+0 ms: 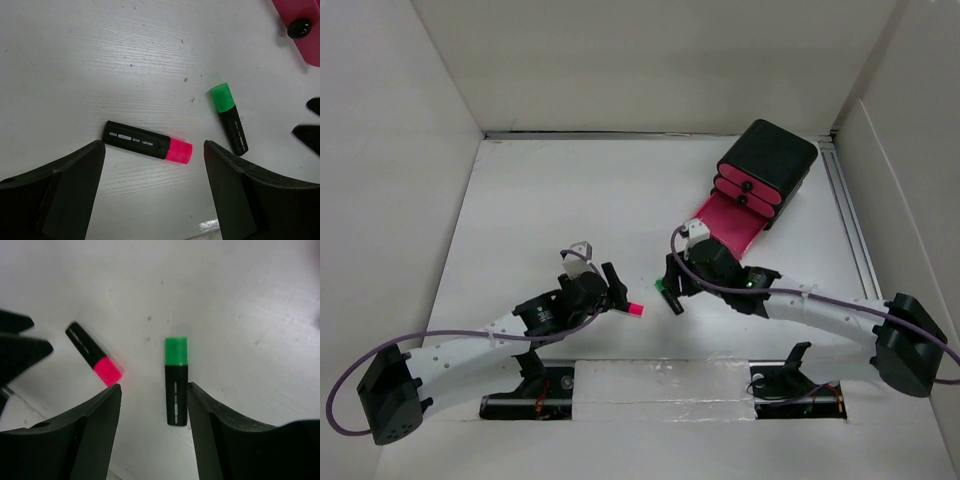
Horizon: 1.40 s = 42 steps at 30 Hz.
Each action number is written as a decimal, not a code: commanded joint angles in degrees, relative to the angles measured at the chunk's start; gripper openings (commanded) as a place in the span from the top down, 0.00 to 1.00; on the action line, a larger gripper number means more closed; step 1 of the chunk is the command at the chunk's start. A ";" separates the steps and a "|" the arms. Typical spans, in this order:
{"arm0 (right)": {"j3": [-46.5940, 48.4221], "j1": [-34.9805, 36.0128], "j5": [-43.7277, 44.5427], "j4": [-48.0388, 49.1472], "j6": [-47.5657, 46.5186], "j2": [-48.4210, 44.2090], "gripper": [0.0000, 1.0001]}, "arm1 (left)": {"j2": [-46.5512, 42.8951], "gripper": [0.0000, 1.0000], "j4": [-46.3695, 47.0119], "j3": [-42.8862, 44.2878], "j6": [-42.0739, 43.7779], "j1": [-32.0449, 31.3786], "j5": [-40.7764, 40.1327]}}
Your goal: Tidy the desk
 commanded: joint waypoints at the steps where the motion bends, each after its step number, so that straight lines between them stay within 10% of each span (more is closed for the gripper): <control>1: -3.57 2.54 -1.85 1.20 2.30 0.07 0.36 | -0.61 0.24 -2.42 -0.89 -3.01 -0.17 -0.34; 13: -0.77 7.37 0.26 0.33 1.51 13.70 0.35 | -1.49 0.25 -3.38 -1.50 -5.82 -0.17 -1.39; 23: 1.87 7.38 9.84 -3.89 2.47 18.80 0.91 | 0.09 0.26 -5.58 -0.98 -6.96 -0.17 -2.27; 28: 0.55 7.38 12.57 -3.81 3.71 15.12 0.97 | 2.72 0.26 -6.37 -0.45 -7.23 -0.17 -1.05; 30: 0.64 7.38 12.40 -3.54 3.01 12.66 0.89 | 3.60 0.26 -6.20 -0.45 -7.23 -0.17 -0.34; 33: 2.04 7.38 9.33 -3.63 0.90 12.12 0.47 | 3.43 0.26 -5.94 -0.71 -7.14 -0.17 -0.25; 42: 5.37 7.38 2.47 -1.08 -4.99 15.97 0.31 | -5.09 0.27 -7.15 -2.03 -8.28 -0.17 -2.96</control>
